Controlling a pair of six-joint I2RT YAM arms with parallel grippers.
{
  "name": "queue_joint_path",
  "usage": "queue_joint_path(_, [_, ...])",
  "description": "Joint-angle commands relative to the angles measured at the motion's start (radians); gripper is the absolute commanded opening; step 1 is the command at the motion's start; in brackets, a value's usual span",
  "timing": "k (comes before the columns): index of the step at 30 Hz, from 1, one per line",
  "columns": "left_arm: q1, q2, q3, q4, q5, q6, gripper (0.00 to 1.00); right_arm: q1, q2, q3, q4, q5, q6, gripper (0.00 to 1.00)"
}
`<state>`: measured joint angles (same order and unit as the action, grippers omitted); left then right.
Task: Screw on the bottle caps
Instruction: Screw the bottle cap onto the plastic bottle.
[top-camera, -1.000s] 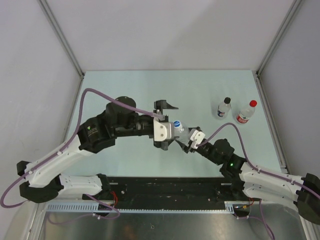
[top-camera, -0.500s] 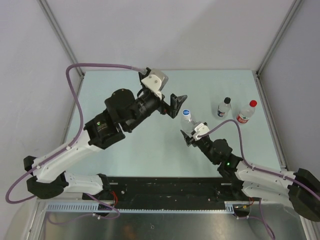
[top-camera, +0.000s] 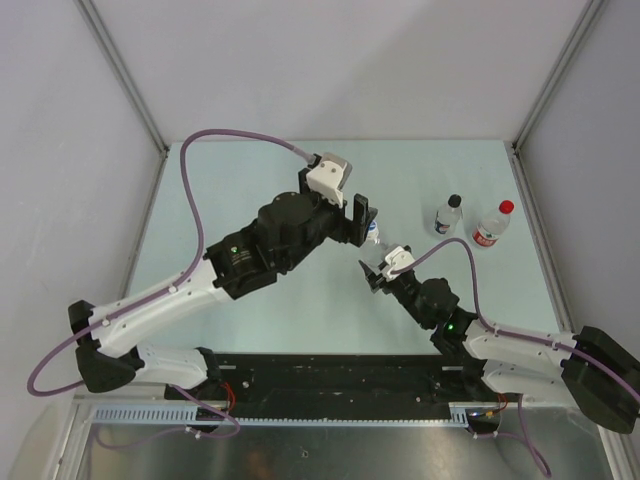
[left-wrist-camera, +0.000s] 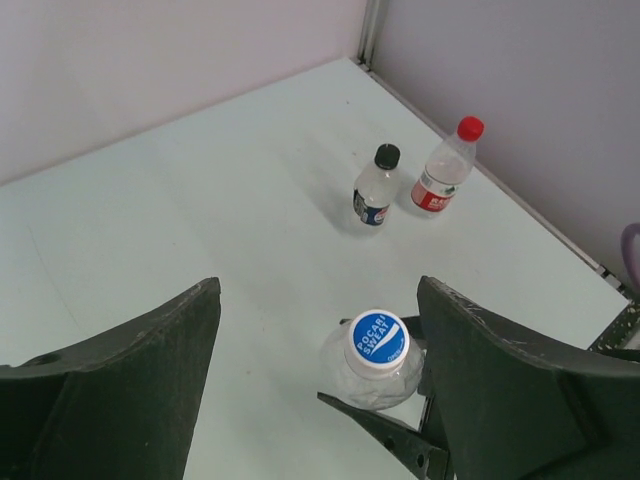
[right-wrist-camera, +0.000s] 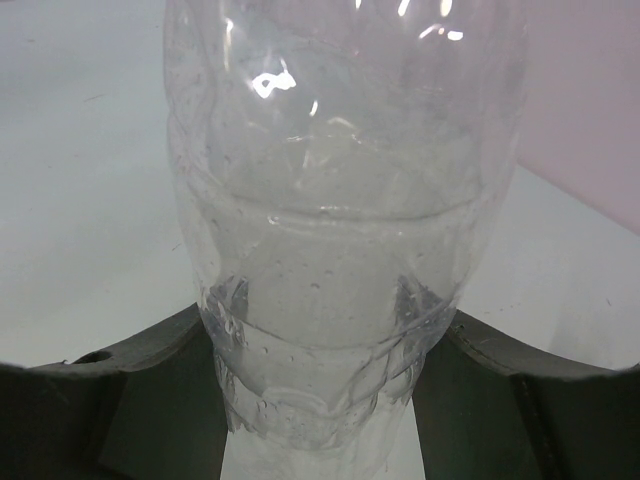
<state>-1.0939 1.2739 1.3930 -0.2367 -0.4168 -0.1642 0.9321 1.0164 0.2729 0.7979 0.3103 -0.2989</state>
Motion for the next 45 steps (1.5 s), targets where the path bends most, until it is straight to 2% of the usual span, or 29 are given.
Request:
queue_joint_path(1, [-0.005, -0.002, -0.01, 0.013, 0.017, -0.1, 0.83, 0.002, 0.005, 0.001, 0.068, 0.009, 0.008, 0.0])
queue_joint_path(5, [-0.004, 0.023, -0.006, 0.002, 0.071, -0.131, 0.78, 0.003, 0.015, 0.003, 0.072, 0.004, 0.005, 0.0])
queue_joint_path(15, [-0.005, 0.049, -0.007, -0.044, 0.099, -0.153, 0.61, 0.003, 0.021, 0.007, 0.075, -0.001, 0.011, 0.0])
queue_joint_path(39, [-0.004, 0.055, -0.034, -0.071, 0.15, -0.186, 0.41, 0.009, 0.001, 0.012, 0.055, -0.017, 0.021, 0.0])
queue_joint_path(45, [-0.003, 0.023, -0.071, -0.072, 0.201, -0.207, 0.29, 0.01, -0.027, 0.012, 0.05, -0.034, 0.027, 0.0])
